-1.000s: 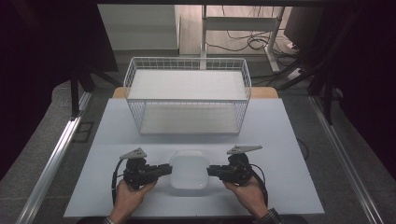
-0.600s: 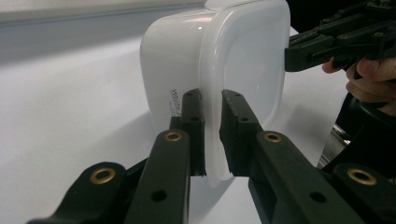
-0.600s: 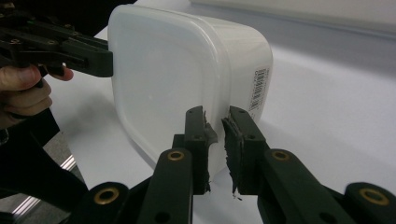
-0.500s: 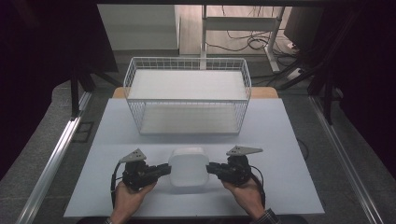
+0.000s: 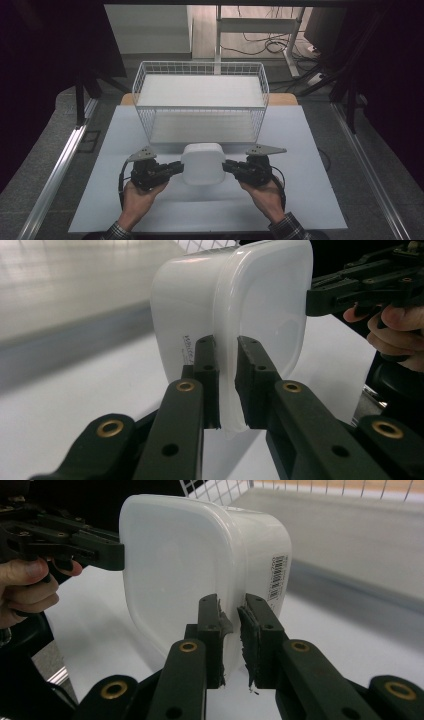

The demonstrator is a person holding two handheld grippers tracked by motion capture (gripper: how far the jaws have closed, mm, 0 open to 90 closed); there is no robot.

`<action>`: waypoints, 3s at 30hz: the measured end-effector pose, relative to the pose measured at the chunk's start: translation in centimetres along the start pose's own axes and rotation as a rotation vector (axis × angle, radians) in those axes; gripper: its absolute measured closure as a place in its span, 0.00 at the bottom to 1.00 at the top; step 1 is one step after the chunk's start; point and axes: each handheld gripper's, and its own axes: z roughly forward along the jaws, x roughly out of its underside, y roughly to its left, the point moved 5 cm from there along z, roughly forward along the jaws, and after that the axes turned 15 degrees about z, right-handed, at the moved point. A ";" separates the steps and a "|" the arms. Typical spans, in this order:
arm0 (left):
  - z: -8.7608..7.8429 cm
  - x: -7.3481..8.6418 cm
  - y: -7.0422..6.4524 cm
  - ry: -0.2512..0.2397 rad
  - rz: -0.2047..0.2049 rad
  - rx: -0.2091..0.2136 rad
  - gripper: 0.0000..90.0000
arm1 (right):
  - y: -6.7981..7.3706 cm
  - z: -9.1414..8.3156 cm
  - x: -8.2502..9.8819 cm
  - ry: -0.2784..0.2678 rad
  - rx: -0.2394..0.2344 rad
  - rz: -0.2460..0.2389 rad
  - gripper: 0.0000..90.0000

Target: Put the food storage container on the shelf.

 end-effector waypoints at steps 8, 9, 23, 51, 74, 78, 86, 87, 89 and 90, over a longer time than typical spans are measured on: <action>-0.4 -2.8 0.9 -0.026 0.031 -0.014 0.90 | 0.4 -0.6 -2.7 -0.040 0.005 -0.024 0.87; -0.5 -3.1 1.0 -0.031 0.033 -0.015 0.90 | 0.4 -0.6 -3.1 -0.047 0.002 -0.026 0.87; -1.9 -8.0 2.6 -0.067 0.081 -0.040 0.90 | 1.7 -1.3 -8.2 -0.105 -0.002 -0.060 0.87; -3.3 -17.2 7.8 -0.133 0.108 -0.060 0.90 | 3.4 -1.5 -18.8 -0.206 0.006 -0.076 0.87; -0.4 -18.0 10.8 -0.110 0.037 -0.084 0.84 | 0.7 1.2 -20.8 -0.176 0.070 -0.001 0.84; -0.2 -18.0 11.0 -0.113 0.033 -0.083 0.81 | 0.6 1.6 -20.9 -0.170 0.076 0.005 0.81; 0.2 -18.3 11.3 -0.110 0.034 -0.091 0.75 | 0.5 2.2 -21.4 -0.182 0.091 -0.001 0.77; 0.3 -18.3 11.4 -0.109 0.033 -0.092 0.74 | 0.5 2.2 -21.5 -0.181 0.093 -0.004 0.76; 0.5 -18.3 11.4 -0.103 0.038 -0.101 0.70 | 0.5 2.4 -21.5 -0.184 0.097 -0.010 0.74; 0.6 -18.3 11.4 -0.099 0.042 -0.109 0.68 | 0.5 2.5 -21.6 -0.182 0.098 -0.012 0.72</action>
